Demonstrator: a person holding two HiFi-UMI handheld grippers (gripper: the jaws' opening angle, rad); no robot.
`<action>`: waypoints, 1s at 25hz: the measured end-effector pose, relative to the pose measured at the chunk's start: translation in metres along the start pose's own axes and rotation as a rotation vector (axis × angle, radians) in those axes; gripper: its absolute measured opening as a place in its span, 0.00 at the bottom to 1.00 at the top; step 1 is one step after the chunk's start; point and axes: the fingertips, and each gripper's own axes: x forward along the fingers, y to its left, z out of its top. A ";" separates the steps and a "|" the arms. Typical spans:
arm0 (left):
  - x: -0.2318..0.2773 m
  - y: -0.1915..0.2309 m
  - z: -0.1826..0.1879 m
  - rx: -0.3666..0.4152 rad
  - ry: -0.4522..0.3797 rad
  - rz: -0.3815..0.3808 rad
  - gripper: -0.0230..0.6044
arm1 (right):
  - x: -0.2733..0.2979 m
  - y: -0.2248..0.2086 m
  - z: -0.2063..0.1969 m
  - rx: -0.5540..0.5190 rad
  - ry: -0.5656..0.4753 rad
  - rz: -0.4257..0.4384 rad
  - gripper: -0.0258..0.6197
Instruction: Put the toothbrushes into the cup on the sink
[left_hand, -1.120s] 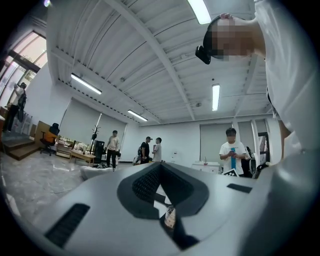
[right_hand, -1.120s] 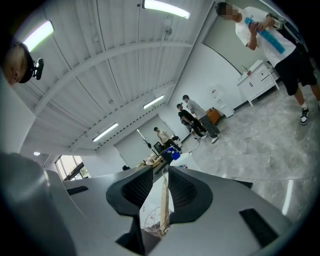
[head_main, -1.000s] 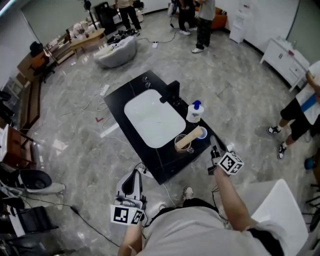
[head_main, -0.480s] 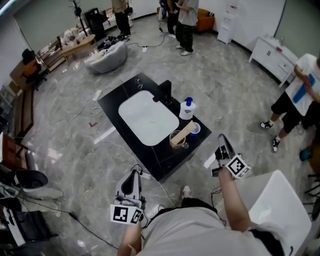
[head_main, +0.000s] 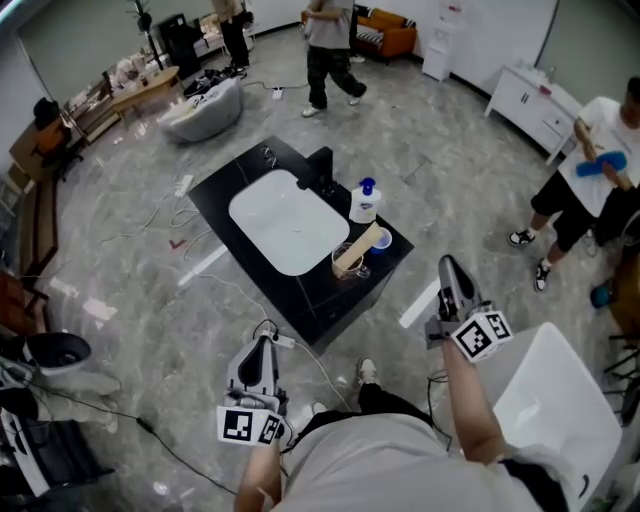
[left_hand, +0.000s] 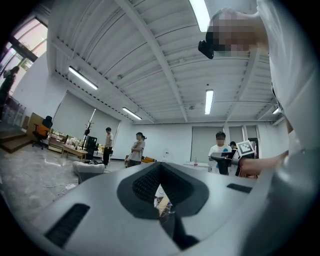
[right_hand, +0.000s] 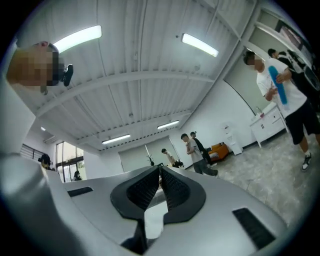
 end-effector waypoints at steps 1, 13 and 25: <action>-0.004 0.001 -0.001 -0.002 0.002 0.003 0.03 | -0.004 0.007 0.000 -0.026 0.007 0.008 0.11; -0.016 -0.005 0.000 0.000 -0.017 -0.020 0.03 | -0.045 0.081 0.020 -0.279 0.014 0.103 0.11; 0.003 -0.020 0.000 0.006 -0.015 -0.070 0.03 | -0.049 0.100 0.010 -0.391 0.054 0.139 0.11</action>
